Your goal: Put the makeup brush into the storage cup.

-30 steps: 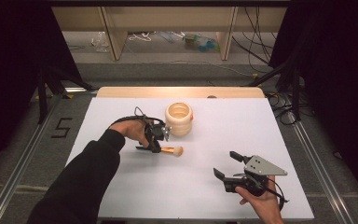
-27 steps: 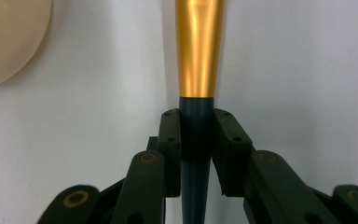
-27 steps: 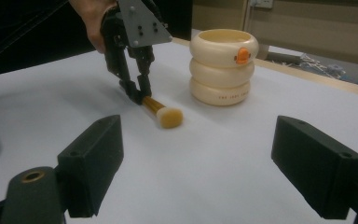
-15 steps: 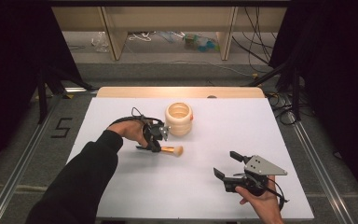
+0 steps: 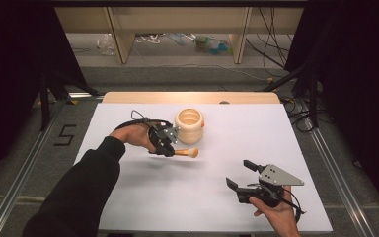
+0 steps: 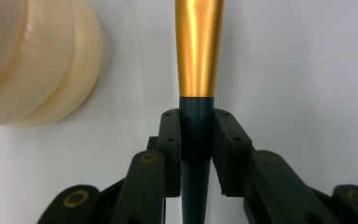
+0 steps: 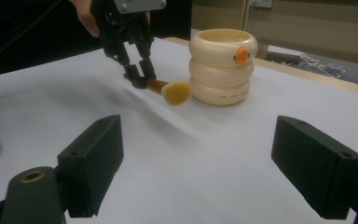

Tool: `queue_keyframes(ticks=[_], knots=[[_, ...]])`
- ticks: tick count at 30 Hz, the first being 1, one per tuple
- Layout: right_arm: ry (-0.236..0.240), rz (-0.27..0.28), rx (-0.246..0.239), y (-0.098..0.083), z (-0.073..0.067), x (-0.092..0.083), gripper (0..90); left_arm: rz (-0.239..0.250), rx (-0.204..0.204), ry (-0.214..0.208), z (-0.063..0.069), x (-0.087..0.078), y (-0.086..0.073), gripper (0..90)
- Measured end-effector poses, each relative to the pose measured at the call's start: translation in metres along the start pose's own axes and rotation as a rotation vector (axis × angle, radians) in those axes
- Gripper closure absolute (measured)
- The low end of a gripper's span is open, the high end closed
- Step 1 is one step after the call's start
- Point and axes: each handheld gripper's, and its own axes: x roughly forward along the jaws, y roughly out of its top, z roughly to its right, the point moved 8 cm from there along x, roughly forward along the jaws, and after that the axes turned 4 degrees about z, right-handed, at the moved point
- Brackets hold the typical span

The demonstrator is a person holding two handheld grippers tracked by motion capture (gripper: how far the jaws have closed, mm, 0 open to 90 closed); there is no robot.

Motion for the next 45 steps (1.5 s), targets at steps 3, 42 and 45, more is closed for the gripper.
queue_keyframes(ticks=[3, 42, 45], knots=[[0.0, 0.0, 0.0, 0.0, 0.0, 0.0, 17.5, 0.051, -0.004, 0.017, -0.002, -0.007, 0.006, 74.5], [-0.018, -0.008, -0.028, 0.0, 0.003, 0.0, 17.5, 0.818, -0.428, 0.439, -0.049, -0.088, 0.046, 74.4], [-0.012, 0.0, -0.028, 0.0, 0.003, 0.0, 17.5, 0.861, -0.454, 0.458, -0.053, -0.094, 0.05, 74.4]])
